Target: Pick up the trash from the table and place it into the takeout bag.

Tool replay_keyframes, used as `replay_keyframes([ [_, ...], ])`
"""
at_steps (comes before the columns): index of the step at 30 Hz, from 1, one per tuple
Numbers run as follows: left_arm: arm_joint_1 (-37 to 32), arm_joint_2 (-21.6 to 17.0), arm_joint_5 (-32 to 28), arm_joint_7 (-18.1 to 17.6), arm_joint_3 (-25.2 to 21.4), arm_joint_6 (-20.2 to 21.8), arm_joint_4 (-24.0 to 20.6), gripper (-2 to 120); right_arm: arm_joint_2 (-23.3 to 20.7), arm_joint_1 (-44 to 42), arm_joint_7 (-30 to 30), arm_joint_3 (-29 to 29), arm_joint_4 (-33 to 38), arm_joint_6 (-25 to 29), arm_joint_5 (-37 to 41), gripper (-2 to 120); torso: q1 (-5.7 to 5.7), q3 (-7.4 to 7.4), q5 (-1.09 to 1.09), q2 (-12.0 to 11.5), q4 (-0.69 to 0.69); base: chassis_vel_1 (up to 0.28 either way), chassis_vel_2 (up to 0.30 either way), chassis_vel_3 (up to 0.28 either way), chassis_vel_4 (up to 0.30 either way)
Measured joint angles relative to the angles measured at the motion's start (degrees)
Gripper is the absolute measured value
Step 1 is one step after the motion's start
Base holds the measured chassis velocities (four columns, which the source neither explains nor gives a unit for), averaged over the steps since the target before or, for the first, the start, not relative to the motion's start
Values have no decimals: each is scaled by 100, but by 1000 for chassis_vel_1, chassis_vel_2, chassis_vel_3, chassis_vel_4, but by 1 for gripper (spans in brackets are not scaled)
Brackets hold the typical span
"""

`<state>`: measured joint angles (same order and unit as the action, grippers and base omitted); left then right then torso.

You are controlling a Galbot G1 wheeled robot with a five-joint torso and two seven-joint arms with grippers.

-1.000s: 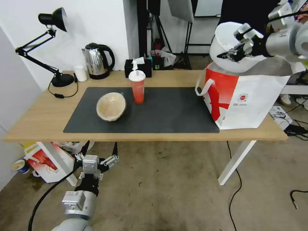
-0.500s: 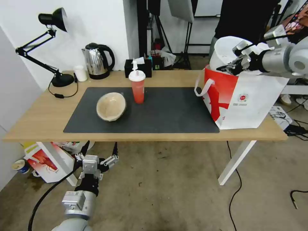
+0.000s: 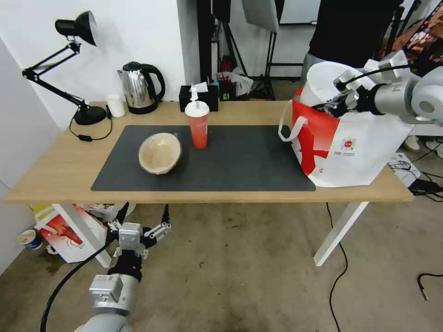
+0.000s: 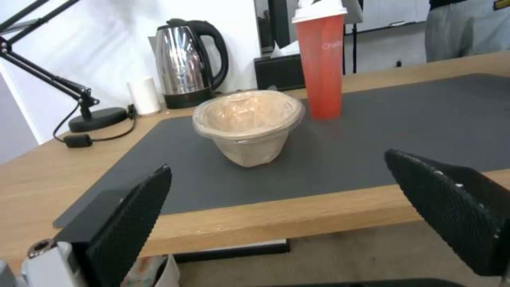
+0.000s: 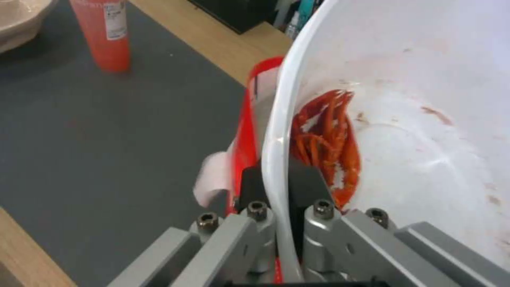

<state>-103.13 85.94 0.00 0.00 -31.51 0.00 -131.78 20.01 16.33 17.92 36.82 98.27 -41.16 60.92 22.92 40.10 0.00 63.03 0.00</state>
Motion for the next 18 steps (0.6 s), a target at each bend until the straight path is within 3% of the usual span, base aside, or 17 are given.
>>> replay_keyframes([
  [8, 0, 0, 0, 0, 0, 0, 0, 100, -25, -72, -213, -132, 111, -1, 212, 0, 0, 0, 0, 0, 0, 0, 0, 0, 0],
  [18, 0, 0, 0, 0, 0, 0, 0, 100, -15, -58, -355, -208, 132, -5, 327, 35, 0, 0, 0, 0, 0, 0, 0, 0, 0],
])
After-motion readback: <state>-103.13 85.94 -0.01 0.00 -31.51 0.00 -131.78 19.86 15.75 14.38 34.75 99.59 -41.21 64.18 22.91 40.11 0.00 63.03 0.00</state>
